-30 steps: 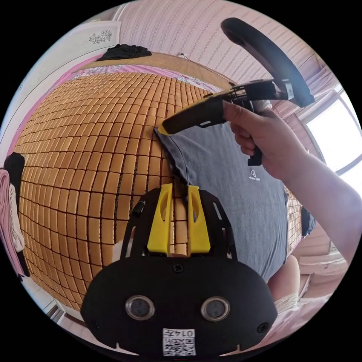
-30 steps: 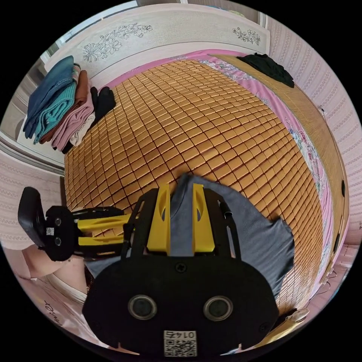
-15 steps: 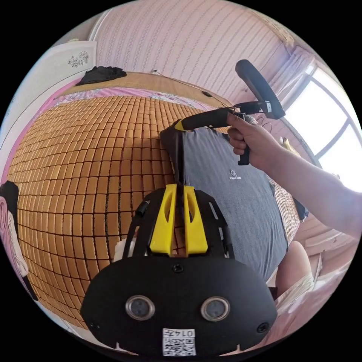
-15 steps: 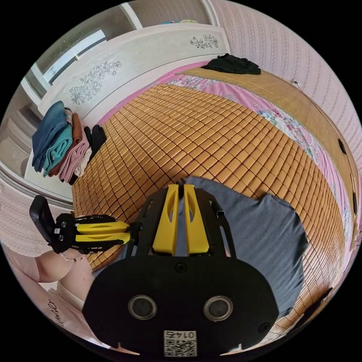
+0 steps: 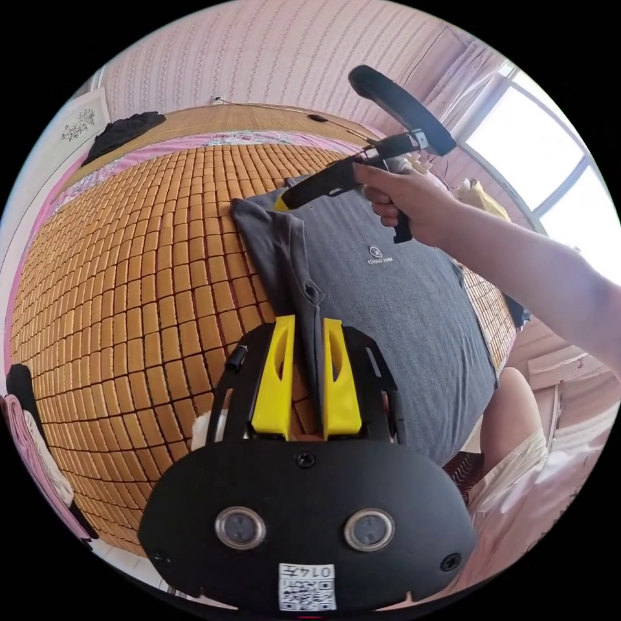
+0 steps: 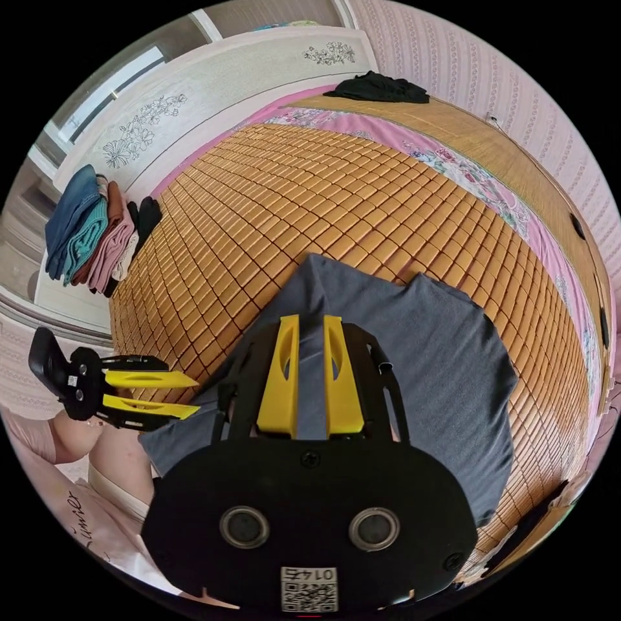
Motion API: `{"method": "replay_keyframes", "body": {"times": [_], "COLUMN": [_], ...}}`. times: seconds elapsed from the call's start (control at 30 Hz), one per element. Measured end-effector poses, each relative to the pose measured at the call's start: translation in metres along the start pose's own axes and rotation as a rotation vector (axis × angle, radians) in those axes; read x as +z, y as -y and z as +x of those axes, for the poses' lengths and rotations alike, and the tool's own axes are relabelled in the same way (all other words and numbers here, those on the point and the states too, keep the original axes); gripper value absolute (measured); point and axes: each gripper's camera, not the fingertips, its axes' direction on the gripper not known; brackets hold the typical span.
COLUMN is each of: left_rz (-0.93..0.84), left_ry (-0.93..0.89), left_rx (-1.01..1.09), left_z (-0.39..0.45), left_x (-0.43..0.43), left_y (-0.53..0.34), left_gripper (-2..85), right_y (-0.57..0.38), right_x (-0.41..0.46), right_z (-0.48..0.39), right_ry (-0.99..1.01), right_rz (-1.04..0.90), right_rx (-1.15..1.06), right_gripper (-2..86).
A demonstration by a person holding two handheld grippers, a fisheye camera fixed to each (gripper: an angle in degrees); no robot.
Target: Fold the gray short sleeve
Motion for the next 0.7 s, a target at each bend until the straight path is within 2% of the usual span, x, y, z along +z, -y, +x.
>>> {"method": "replay_keyframes", "body": {"times": [0.13,0.23,0.37,0.6,0.7], "left_rz": [-0.068,-0.044,0.019,0.0,0.012], "left_ry": [0.097,0.141,0.246,0.144,0.155], "left_rx": [0.018,0.033,0.047,0.131,0.16], "left_z": [0.013,0.02,0.031,0.051,0.062], "left_x": [0.021,0.021,0.014,0.025,0.026], "left_y": [0.008,0.009,0.007,0.012,0.019], "left_gripper": [4.4,0.1,-0.4,6.3,7.2], "right_y": [0.037,0.058,0.067,0.06,0.044], "right_x": [0.015,0.033,0.022,0.006,-0.017], "right_z": [-0.012,-0.01,-0.01,0.008,0.013], "right_ry": [-0.07,-0.081,-0.067,-0.032,-0.042], "right_rz": [0.009,-0.087,-0.028,0.002,0.038], "right_rx": [-0.029,-0.02,-0.024,0.019,0.032], "right_gripper": [6.7,2.8,0.3,0.4,1.3]}}
